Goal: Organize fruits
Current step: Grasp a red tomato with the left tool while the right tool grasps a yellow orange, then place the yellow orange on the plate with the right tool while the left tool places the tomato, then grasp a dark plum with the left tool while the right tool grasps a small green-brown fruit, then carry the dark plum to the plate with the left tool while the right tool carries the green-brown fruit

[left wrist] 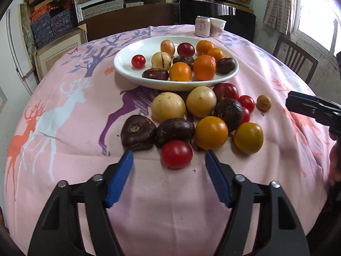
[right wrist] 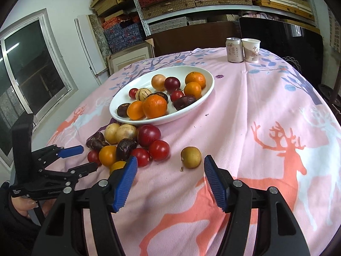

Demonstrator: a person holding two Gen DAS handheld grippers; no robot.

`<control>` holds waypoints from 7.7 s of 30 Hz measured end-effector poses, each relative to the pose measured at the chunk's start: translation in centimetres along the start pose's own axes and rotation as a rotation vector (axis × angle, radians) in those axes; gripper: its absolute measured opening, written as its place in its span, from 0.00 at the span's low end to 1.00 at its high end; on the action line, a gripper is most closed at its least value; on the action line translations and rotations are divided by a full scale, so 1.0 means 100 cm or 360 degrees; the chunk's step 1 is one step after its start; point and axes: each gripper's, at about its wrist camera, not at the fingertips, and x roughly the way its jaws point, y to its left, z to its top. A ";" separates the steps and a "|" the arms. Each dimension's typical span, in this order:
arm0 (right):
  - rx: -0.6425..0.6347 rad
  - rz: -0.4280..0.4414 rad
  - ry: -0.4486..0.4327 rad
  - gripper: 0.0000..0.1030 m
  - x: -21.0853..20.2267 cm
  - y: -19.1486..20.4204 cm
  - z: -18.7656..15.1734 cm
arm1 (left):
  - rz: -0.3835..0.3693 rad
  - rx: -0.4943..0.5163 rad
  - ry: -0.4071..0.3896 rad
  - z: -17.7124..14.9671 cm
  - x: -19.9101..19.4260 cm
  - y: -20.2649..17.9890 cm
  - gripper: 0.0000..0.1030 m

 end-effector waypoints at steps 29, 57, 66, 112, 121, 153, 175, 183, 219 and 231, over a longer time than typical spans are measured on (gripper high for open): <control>-0.0292 0.0061 0.0263 0.63 0.042 0.071 -0.012 | -0.0202 -0.0139 -0.0080 -0.020 -0.013 0.006 0.29; -0.0252 0.0052 0.0242 0.36 0.035 0.062 -0.016 | -0.0193 -0.0152 -0.0059 -0.022 -0.011 0.006 0.29; -0.0220 0.0050 0.0204 0.36 0.024 0.053 -0.017 | -0.0183 -0.0171 -0.0055 -0.022 -0.011 0.008 0.29; -0.0059 -0.0121 -0.0186 0.65 0.019 0.004 0.057 | 0.0001 -0.0129 -0.0179 0.056 -0.008 0.043 0.76; 0.0010 -0.0131 -0.0114 0.65 0.009 -0.006 0.013 | 0.0124 -0.0071 -0.0027 0.010 0.000 0.056 0.76; -0.0063 -0.0207 0.0186 0.54 0.044 0.000 0.007 | -0.0005 -0.0298 -0.0046 0.026 0.020 0.077 0.40; -0.0057 -0.0264 0.0258 0.28 0.064 -0.001 0.017 | -0.0005 -0.0291 -0.0060 0.026 0.017 0.077 0.40; -0.0042 -0.0261 0.0272 0.28 0.064 -0.002 0.015 | -0.0008 -0.0287 -0.0031 0.027 0.020 0.077 0.40; -0.0022 -0.0227 0.0290 0.30 0.063 -0.003 0.012 | 0.0145 -0.0219 0.0079 0.025 0.031 0.069 0.40; -0.0073 -0.0114 0.0140 0.25 0.034 0.004 0.021 | 0.0087 -0.0197 -0.0055 0.027 0.004 0.060 0.40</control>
